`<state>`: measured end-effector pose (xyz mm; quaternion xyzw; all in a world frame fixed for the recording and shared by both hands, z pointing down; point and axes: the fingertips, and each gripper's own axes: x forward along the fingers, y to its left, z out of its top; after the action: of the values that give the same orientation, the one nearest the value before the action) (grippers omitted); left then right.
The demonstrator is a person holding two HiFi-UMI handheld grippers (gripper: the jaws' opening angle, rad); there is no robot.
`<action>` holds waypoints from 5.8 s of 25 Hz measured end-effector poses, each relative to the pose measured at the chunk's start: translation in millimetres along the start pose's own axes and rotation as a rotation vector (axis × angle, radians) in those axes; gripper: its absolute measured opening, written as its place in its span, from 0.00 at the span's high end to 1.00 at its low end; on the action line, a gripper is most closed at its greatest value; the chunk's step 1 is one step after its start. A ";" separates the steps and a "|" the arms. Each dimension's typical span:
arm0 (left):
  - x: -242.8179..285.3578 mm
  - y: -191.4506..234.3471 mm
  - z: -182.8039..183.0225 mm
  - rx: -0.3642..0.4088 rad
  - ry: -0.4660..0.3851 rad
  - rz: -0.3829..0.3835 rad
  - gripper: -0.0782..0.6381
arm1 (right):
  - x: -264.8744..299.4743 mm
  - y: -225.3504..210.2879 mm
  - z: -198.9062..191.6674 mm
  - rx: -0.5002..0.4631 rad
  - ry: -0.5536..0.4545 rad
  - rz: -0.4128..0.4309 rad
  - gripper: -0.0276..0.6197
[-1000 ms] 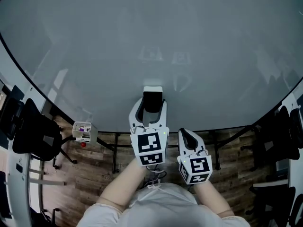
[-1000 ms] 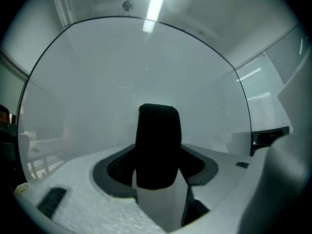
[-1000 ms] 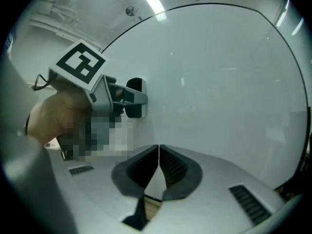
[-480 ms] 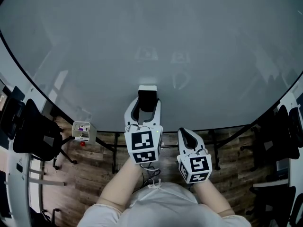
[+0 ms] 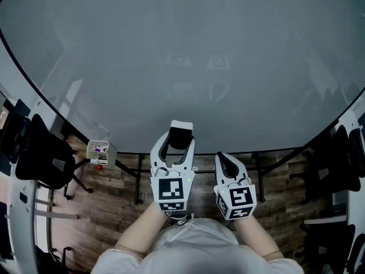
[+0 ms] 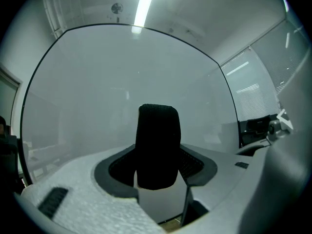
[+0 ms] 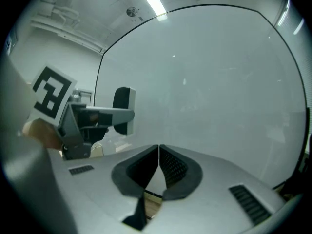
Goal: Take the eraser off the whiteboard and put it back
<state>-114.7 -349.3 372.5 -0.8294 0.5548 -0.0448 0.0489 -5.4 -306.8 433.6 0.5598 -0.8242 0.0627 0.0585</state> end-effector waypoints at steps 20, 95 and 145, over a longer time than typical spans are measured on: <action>-32.4 -25.3 -62.4 -0.099 0.126 -0.055 0.54 | -5.9 2.6 -1.0 0.037 -0.012 0.005 0.91; 28.4 -2.0 8.2 -0.129 0.015 0.064 0.49 | 3.1 -16.3 3.1 0.032 -0.006 0.026 0.91; -37.8 -27.6 -61.7 -0.108 0.105 -0.037 0.87 | 2.3 36.1 -4.6 -0.021 -0.009 0.095 0.92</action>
<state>-111.8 -305.9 436.5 -0.8375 0.5426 -0.0593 -0.0258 -39.7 -294.9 437.2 0.5199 -0.8506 0.0541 0.0576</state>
